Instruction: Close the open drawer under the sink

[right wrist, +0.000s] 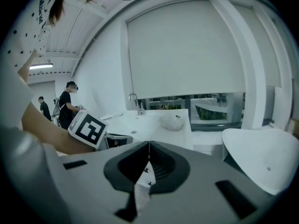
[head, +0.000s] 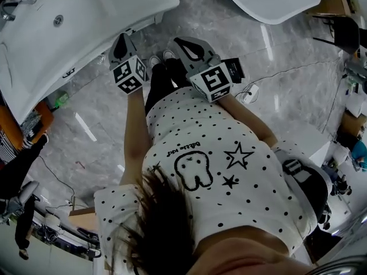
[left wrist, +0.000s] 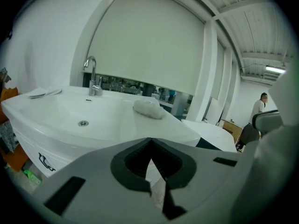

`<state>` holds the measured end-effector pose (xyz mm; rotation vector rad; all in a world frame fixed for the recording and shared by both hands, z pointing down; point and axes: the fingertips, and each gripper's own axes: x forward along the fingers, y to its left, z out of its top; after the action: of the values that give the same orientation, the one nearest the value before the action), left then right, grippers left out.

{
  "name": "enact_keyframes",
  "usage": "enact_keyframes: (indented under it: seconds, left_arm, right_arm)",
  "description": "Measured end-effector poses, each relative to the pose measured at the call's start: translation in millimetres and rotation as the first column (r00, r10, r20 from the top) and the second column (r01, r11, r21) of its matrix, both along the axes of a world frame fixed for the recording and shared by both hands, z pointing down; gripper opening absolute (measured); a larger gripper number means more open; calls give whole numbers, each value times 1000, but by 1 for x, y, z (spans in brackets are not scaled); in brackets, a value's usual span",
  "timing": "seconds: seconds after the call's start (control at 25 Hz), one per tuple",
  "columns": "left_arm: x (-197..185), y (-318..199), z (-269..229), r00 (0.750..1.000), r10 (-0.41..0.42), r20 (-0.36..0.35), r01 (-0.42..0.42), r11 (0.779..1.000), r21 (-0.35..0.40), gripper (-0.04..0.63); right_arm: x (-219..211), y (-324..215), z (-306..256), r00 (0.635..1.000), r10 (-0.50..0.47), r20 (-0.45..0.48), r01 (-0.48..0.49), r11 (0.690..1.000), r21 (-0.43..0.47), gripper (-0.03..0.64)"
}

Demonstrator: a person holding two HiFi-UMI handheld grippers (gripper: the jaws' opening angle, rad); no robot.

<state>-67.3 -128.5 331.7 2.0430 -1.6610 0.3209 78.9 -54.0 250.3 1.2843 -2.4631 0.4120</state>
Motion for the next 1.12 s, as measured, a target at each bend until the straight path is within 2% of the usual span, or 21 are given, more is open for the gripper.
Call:
enact_keyframes:
  seconds: [0.68,1.12]
  left_arm:
    - [8,21,-62,1000,-23,-5,24,994,107,5]
    - [17,43,-76,1000,-20,-5,21,990,141,5]
  right_arm:
    - [3,1,-14,998,-65,-15,66,995,71,15]
    - [1,4,-12,992,-125,-27,126,988,94,15]
